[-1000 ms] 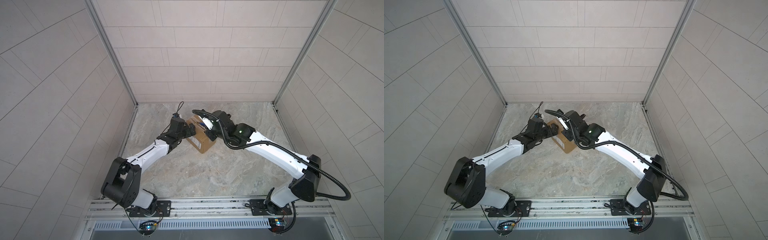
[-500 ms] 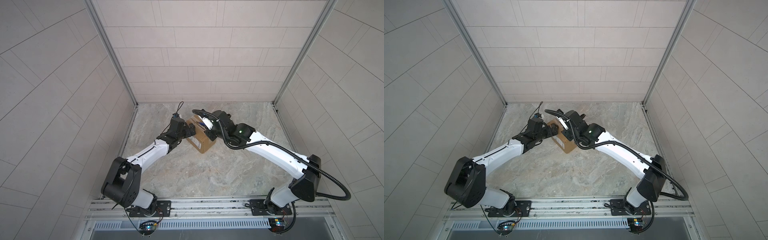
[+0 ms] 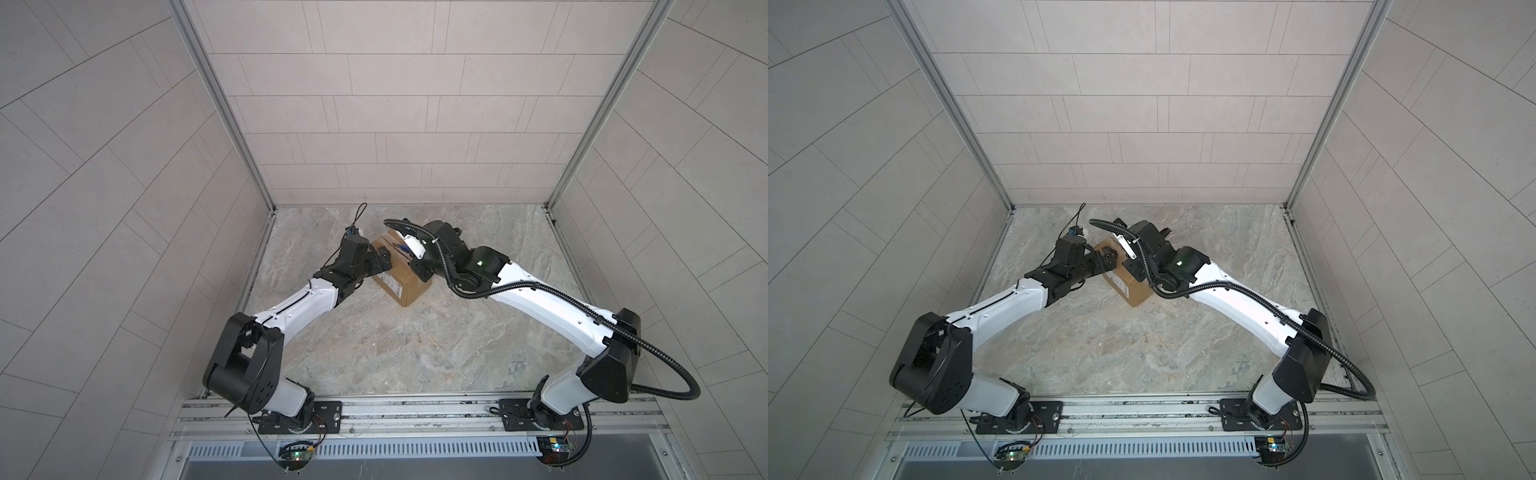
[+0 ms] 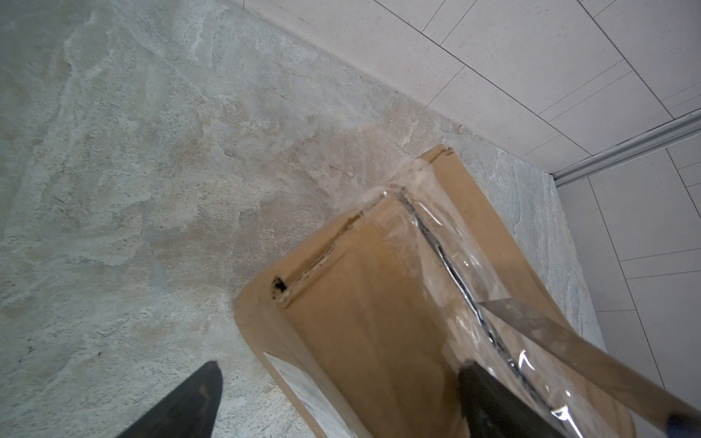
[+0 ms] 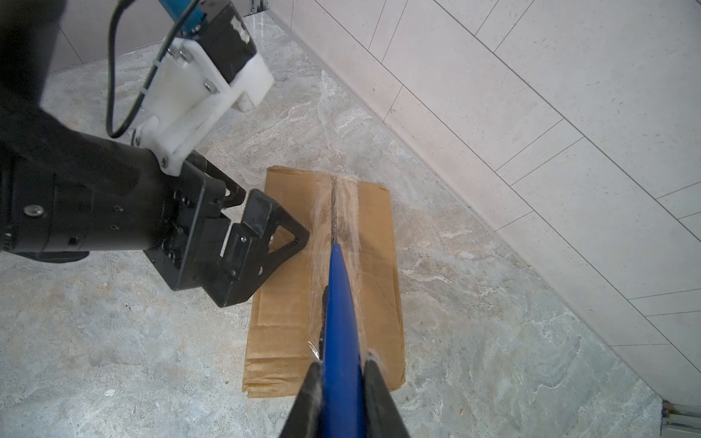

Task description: Unpack the express box

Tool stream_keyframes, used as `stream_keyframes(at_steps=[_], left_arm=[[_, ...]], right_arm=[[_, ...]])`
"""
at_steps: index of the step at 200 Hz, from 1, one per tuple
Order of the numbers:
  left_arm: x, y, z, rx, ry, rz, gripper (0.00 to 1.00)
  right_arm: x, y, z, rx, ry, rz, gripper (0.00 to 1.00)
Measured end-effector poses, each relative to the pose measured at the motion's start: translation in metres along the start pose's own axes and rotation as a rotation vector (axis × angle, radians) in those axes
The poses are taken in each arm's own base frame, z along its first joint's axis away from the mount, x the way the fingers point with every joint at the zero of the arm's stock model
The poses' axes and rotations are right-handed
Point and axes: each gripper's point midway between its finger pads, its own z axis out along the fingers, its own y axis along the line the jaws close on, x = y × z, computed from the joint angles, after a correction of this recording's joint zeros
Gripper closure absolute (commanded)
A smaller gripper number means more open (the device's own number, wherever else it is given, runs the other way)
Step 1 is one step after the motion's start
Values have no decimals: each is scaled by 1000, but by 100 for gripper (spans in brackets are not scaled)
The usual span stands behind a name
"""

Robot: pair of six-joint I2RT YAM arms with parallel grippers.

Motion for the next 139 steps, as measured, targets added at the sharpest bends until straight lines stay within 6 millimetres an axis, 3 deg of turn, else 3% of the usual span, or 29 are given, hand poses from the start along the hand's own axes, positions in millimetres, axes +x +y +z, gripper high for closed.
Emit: stream_keyframes(at_steps=[139], left_arm=[[0,0,1,4,1,-4,1]], right_arm=[[1,1,-2,-8,-6,4,100]])
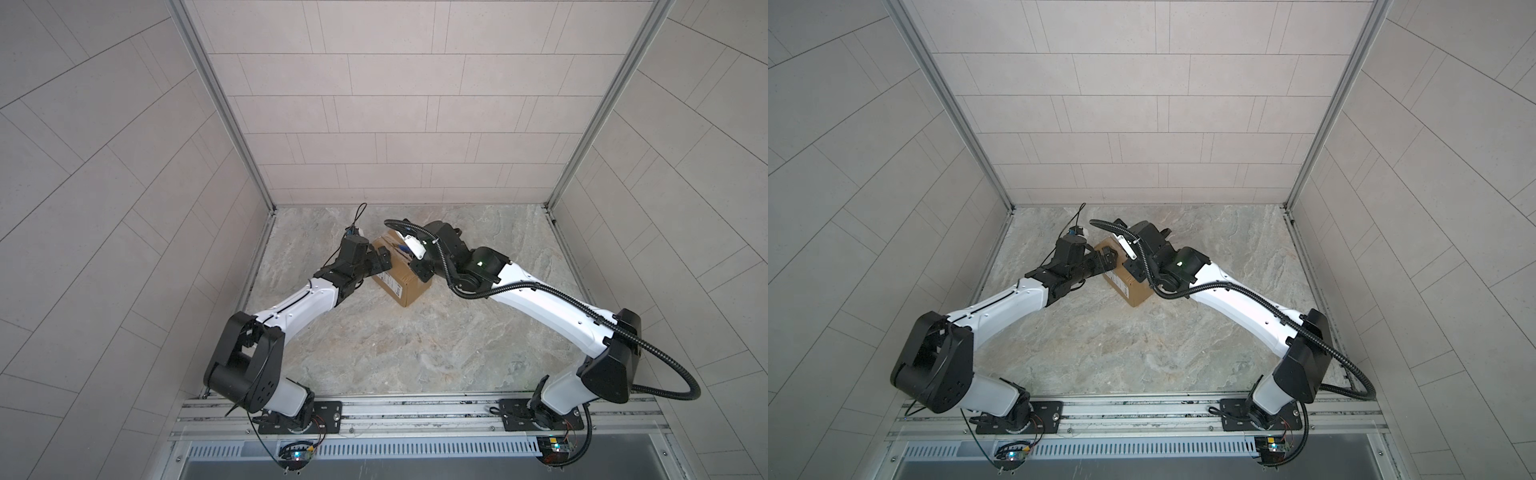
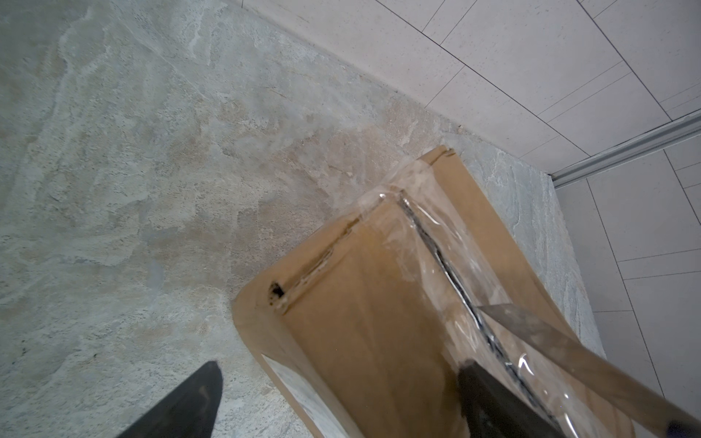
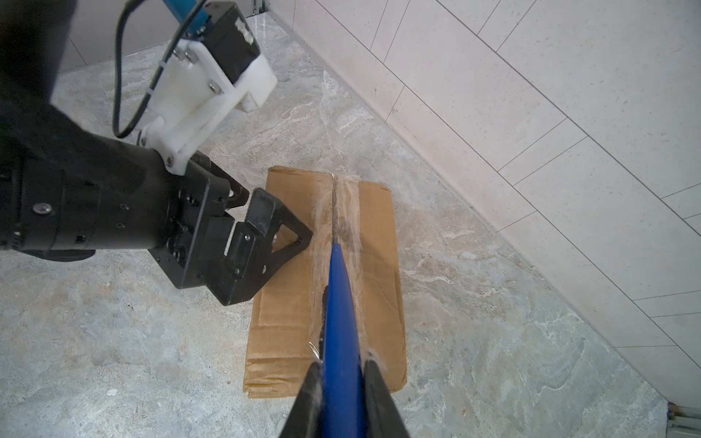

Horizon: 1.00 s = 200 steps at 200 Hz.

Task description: Unpack the express box

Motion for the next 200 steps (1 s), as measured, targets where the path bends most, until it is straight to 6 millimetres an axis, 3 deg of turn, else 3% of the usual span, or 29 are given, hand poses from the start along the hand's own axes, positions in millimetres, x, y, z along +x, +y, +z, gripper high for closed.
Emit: stream_keyframes(at_steps=[200], left_arm=[[0,0,0,2,3,-2,1]], right_arm=[[4,0,-10,-8,-21,25,100]])
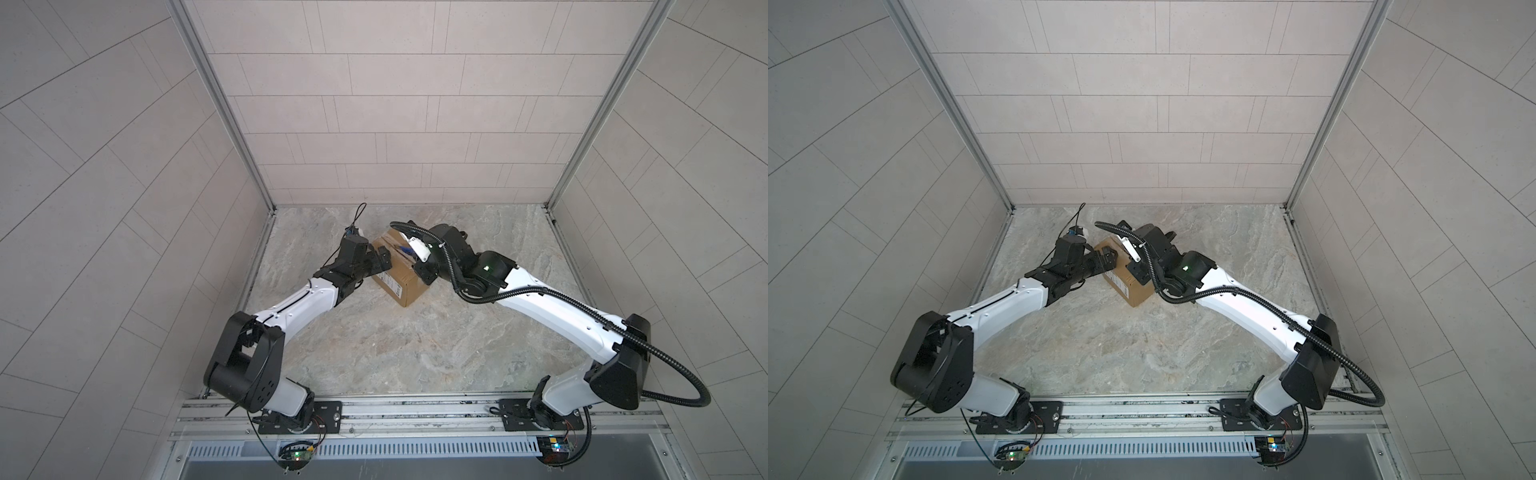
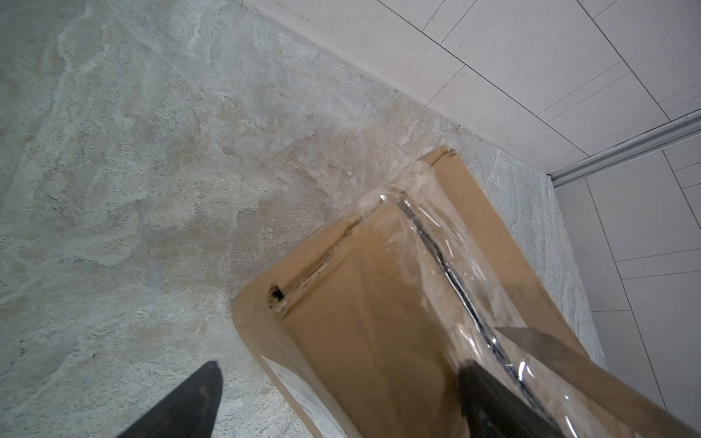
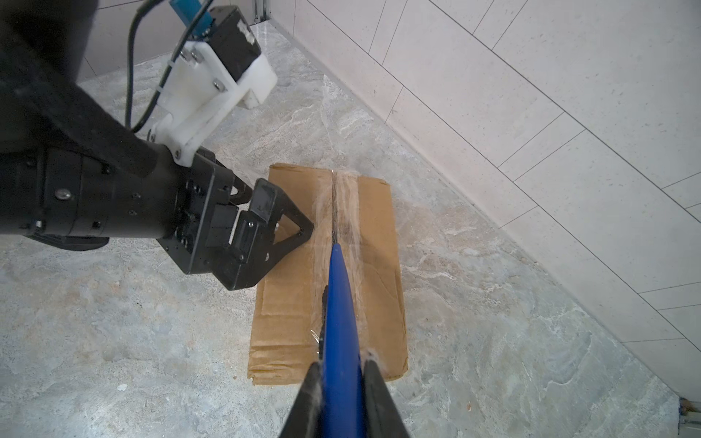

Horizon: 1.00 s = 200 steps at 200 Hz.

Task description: Unpack the express box

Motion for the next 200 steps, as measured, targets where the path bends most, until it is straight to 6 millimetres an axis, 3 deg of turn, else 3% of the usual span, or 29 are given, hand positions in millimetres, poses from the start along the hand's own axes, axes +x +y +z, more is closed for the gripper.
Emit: stream_keyframes(at_steps=[200], left_arm=[[0,0,0,-1,1,0,1]], right_arm=[[8,2,4,-2,16,-2,100]])
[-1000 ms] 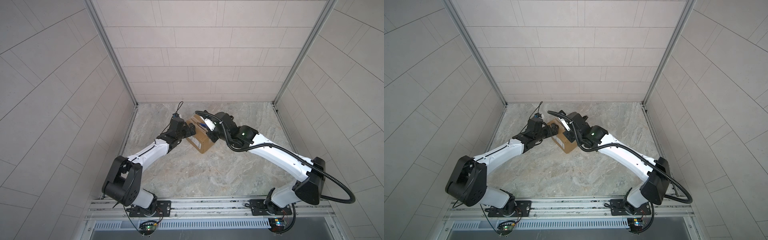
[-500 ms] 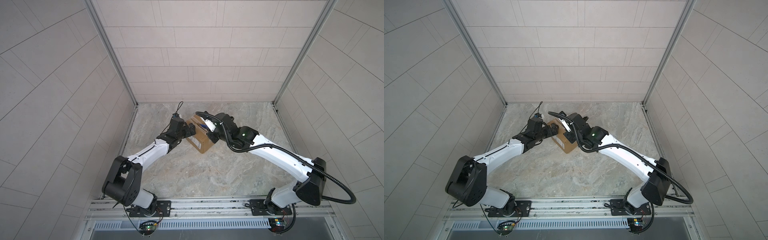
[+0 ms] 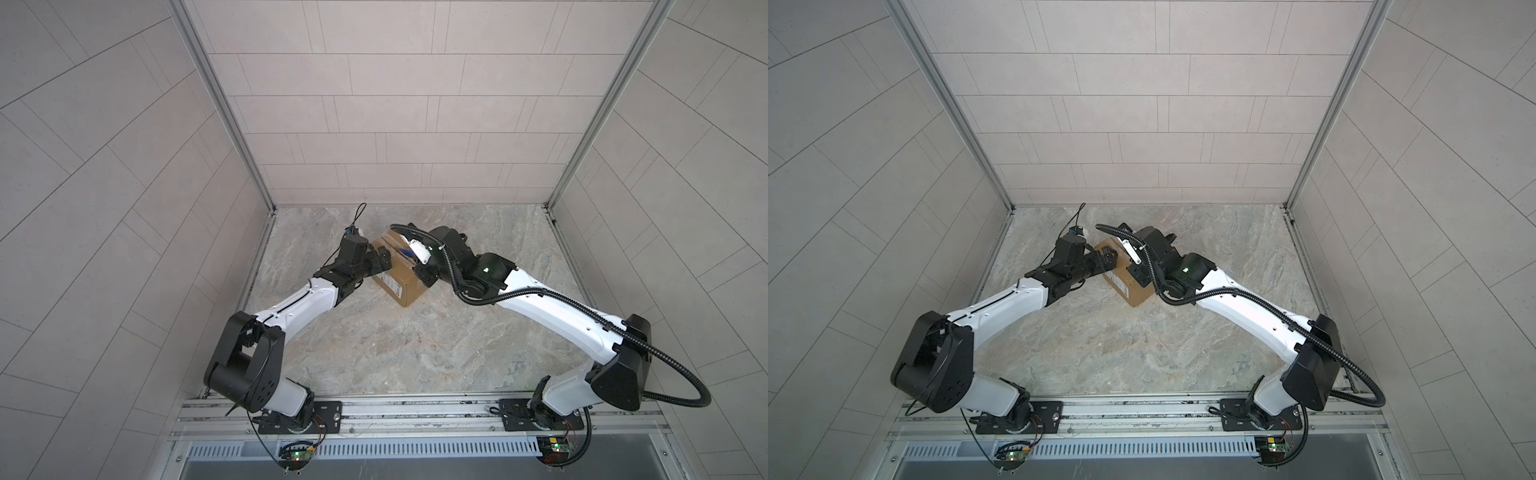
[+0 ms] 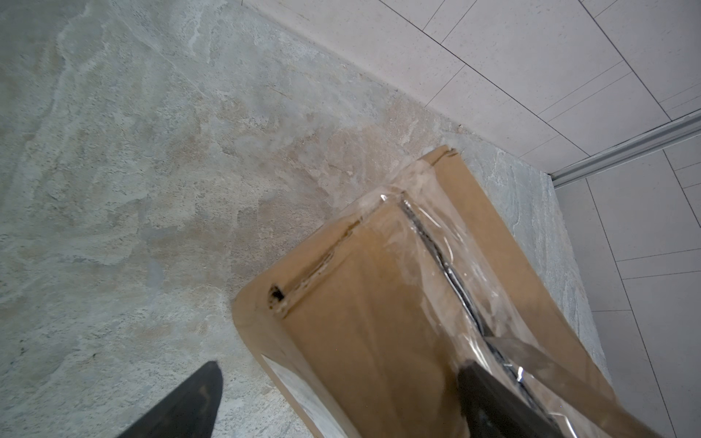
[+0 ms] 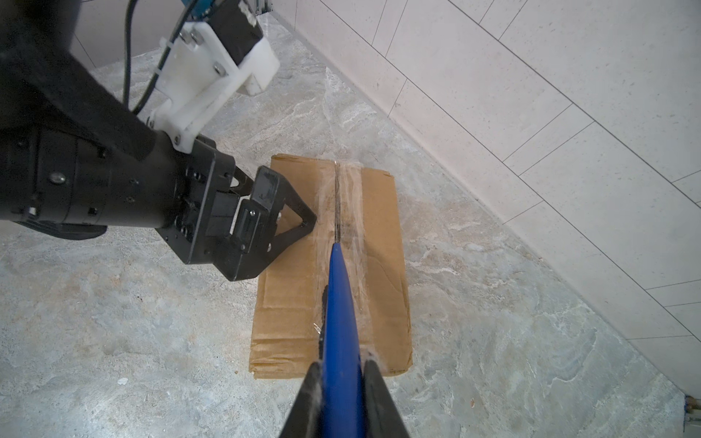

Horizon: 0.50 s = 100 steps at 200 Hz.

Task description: Unpack the express box

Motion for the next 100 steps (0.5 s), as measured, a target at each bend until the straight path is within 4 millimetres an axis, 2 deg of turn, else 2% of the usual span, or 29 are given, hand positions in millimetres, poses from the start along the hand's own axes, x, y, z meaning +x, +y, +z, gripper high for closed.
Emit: stream_keyframes(at_steps=[53,100], left_arm=[[1,0,2,0,2,0,1],[-1,0,4,1,5,-5,1]], right_arm=[[6,1,12,5,26,-5,100],[9,-2,13,22,38,-18,100]])
